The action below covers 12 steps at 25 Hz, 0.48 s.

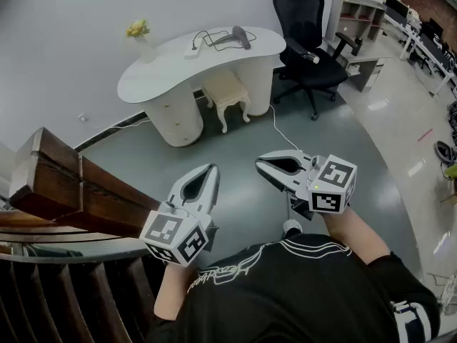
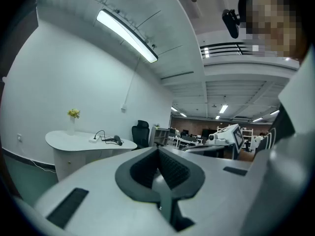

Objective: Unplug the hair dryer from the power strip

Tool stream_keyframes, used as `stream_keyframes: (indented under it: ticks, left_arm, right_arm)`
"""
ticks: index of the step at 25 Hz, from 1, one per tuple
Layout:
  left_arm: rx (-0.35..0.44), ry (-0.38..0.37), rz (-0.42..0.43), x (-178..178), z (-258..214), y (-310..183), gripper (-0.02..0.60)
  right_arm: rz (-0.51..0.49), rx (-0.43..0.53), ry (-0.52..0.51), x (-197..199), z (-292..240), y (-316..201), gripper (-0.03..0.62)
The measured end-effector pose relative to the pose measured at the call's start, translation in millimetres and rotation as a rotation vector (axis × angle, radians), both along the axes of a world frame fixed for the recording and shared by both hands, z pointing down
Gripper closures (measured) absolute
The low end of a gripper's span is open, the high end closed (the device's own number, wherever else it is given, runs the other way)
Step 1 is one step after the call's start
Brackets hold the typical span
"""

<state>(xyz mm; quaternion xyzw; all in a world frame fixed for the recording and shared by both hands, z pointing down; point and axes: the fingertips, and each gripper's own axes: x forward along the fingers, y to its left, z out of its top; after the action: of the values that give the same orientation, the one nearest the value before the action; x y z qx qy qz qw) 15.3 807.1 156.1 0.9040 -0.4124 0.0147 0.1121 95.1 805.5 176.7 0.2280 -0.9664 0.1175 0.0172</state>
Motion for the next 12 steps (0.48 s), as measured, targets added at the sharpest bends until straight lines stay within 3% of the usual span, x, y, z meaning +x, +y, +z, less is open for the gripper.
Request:
stream_keyframes:
  ticks: [12]
  left_arm:
    - [-0.017, 0.014, -0.016, -20.6, 7.7, -3.7, 0.580]
  right_arm:
    - [-0.014, -0.051, -0.010, -15.8, 8.6, -1.9, 0.597]
